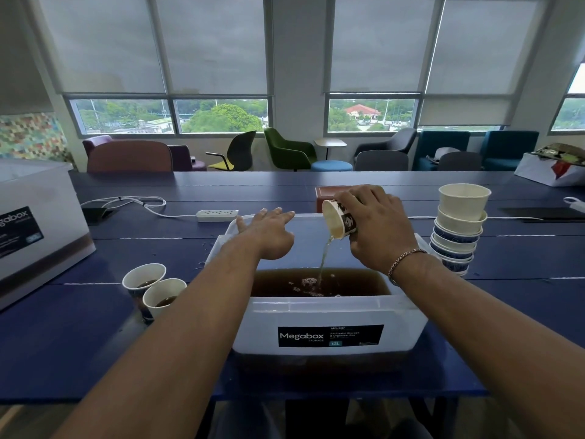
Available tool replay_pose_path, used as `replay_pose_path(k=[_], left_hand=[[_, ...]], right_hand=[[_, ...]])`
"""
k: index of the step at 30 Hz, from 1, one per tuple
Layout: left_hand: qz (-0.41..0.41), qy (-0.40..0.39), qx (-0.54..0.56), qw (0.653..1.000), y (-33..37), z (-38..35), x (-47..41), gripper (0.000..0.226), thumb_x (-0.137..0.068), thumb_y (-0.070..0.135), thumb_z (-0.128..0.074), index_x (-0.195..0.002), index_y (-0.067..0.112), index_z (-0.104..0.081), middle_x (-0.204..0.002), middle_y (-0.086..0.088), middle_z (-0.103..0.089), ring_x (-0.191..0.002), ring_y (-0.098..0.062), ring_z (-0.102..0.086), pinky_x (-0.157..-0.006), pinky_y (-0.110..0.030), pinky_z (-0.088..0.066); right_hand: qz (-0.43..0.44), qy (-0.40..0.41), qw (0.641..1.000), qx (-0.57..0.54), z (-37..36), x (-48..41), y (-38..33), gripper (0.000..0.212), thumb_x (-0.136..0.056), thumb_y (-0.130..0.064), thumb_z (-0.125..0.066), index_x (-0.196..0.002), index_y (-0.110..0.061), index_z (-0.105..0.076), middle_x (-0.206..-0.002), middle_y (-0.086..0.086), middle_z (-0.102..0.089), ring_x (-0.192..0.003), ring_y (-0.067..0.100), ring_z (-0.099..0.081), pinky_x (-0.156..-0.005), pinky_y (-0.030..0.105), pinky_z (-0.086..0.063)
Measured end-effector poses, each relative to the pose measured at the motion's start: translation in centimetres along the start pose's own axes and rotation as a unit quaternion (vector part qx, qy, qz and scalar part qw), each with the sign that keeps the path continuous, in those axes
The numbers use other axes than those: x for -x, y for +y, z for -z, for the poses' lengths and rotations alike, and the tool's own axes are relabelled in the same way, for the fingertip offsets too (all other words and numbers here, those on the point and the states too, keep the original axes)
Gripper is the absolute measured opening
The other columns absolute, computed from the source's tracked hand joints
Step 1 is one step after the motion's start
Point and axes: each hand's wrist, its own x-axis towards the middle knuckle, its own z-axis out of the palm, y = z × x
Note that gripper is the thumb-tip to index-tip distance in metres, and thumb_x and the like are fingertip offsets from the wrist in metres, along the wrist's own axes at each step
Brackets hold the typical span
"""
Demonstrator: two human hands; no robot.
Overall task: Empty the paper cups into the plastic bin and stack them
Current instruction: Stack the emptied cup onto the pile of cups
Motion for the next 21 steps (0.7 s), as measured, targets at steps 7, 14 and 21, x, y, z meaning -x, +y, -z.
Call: replay_pose_path(k=[7,14,21], left_hand=[[-0.001,-0.003,-0.001,1.000,0.0,0.0,-0.1,0.057,-0.104,0.034,-0.039,-0.156,0.036,-0.015,-0.166,0.004,-0.005,-0.153,-0.023,0.002,-0.115,-0.061,0.007],[0.006,0.047,0.039,0.998,2.2,1.4,-0.2,0.042,-0.106,0.039,-0.032,-0.145,0.029,-0.043,-0.157,-0.001,-0.036,-0.146,-0.026,-0.026,-0.117,-0.064,-0.010],[-0.103,0.000,0.462,0.881,11.8,4.6,-0.7,0.041,-0.106,0.041,-0.029,-0.130,0.021,-0.054,-0.119,-0.007,-0.066,-0.101,-0.017,-0.066,-0.076,-0.027,-0.053]], right_hand=[[0.039,0.007,0.999,0.022,0.1,-0.1,-0.3,0.079,-0.065,-0.019,-0.080,-0.134,-0.027,-0.043,-0.131,0.008,-0.054,-0.123,0.032,-0.048,-0.101,0.053,-0.037],[-0.113,-0.112,0.977,-0.145,1.1,0.1,0.3,0.069,-0.073,-0.051,-0.074,-0.129,-0.031,-0.038,-0.120,0.000,-0.064,-0.105,0.025,-0.062,-0.088,0.042,-0.053],[-0.185,0.001,0.963,-0.198,5.5,-0.7,4.4,0.072,-0.073,-0.036,-0.076,-0.134,-0.023,-0.039,-0.122,0.004,-0.059,-0.109,0.026,-0.056,-0.084,0.032,-0.045]])
